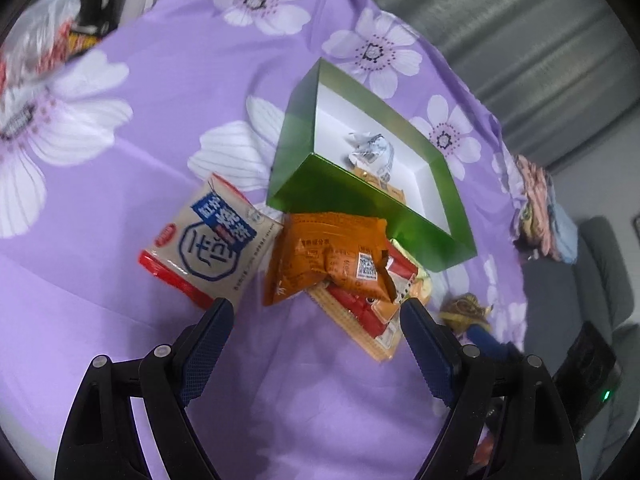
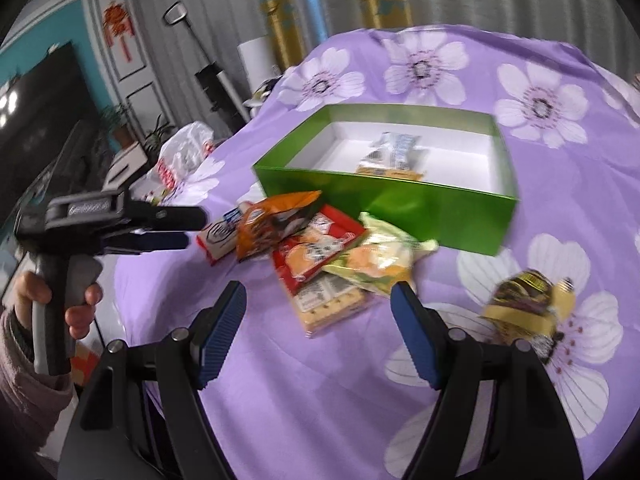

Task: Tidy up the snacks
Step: 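Move the right tool to the orange bag and grasp it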

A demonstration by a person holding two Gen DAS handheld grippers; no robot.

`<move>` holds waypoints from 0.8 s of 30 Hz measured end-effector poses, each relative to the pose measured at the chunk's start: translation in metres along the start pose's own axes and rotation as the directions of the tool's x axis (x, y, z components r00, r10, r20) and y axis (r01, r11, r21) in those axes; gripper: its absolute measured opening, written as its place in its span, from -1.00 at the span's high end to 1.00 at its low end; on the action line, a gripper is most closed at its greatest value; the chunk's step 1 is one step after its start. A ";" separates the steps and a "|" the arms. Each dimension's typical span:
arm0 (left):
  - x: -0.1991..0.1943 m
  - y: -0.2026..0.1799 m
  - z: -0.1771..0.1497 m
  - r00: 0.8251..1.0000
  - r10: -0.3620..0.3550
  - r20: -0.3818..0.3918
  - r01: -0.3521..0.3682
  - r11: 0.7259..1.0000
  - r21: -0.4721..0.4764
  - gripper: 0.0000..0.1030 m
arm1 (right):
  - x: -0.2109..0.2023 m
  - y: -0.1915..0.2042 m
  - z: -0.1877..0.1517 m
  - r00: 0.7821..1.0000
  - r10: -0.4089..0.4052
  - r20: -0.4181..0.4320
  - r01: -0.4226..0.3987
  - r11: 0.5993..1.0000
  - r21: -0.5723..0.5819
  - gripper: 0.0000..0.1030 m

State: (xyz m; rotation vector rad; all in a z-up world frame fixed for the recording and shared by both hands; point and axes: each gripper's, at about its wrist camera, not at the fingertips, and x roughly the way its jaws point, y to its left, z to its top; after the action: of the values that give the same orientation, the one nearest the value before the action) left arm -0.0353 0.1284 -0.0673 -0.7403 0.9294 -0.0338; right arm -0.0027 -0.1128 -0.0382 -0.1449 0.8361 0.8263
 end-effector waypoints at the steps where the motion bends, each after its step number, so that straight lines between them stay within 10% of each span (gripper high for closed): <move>1: 0.003 0.002 0.002 1.000 -0.010 -0.005 0.010 1.000 -0.011 -0.66 | 0.004 0.004 0.002 1.000 0.005 -0.004 -0.006 1.000 -0.015 -0.46; 24: 0.048 0.009 0.033 0.987 -0.135 -0.081 0.126 0.986 -0.107 -0.66 | 0.085 0.027 0.050 0.990 0.116 -0.075 -0.120 0.991 -0.054 -0.41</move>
State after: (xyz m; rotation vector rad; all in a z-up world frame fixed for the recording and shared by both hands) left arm 0.0161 0.1378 -0.0942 -0.8994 0.9708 -0.1369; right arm 0.0413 -0.0234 -0.0590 -0.1783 0.8945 0.9622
